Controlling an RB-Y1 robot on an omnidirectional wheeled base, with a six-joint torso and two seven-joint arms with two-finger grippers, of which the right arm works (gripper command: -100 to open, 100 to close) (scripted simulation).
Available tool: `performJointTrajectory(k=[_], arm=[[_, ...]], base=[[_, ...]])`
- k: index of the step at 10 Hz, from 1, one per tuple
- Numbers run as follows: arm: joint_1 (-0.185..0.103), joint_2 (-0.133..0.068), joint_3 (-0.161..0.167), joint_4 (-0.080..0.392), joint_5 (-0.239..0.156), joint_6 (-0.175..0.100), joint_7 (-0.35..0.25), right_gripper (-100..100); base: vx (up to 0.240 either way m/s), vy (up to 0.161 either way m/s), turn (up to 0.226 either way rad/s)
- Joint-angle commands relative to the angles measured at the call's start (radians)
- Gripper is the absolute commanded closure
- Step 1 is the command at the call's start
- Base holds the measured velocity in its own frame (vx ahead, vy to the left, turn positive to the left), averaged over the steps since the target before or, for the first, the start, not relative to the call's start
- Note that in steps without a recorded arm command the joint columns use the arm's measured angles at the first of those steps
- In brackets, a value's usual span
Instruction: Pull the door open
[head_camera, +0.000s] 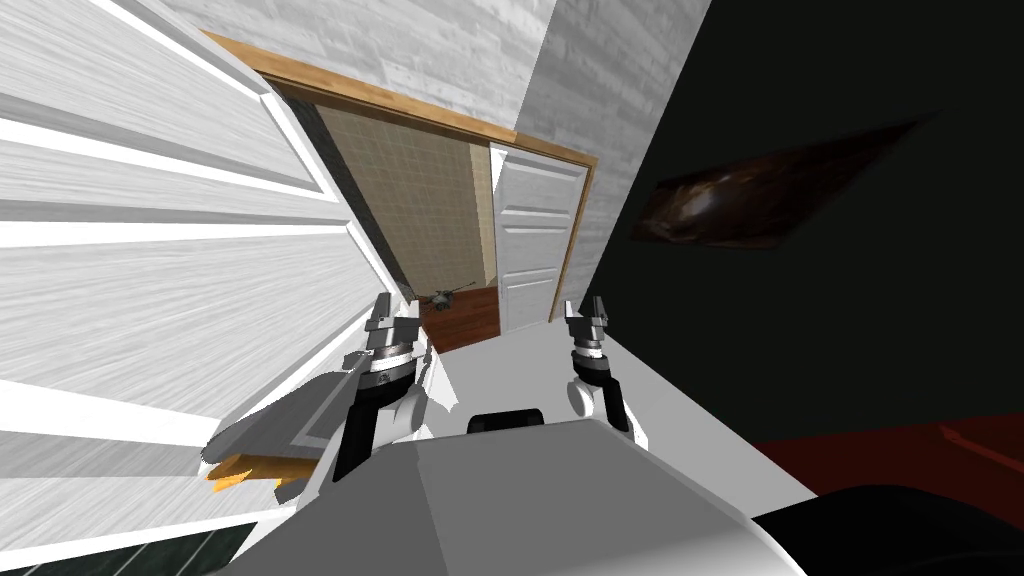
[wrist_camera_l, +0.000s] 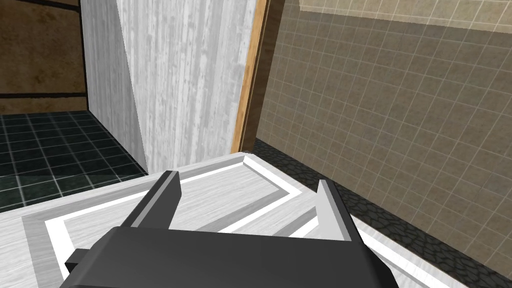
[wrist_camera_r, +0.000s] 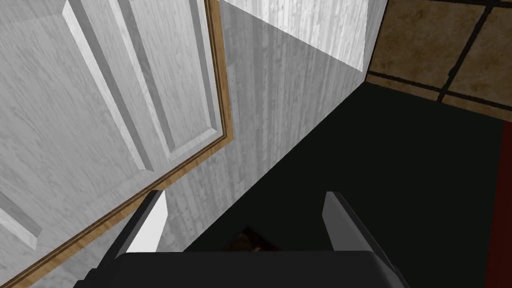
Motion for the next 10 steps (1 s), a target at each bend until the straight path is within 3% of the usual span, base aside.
performJointTrajectory(k=[1,10], arm=[[-0.006,-0.008,0.017,0.038,-0.020,-0.016,-0.033,-100],[-0.046,-0.064,0.099,0.238,-0.158,-0.072,-0.230,-100]], base=[[0.088,0.030,0.101],[0.105,0.016,0.102]])
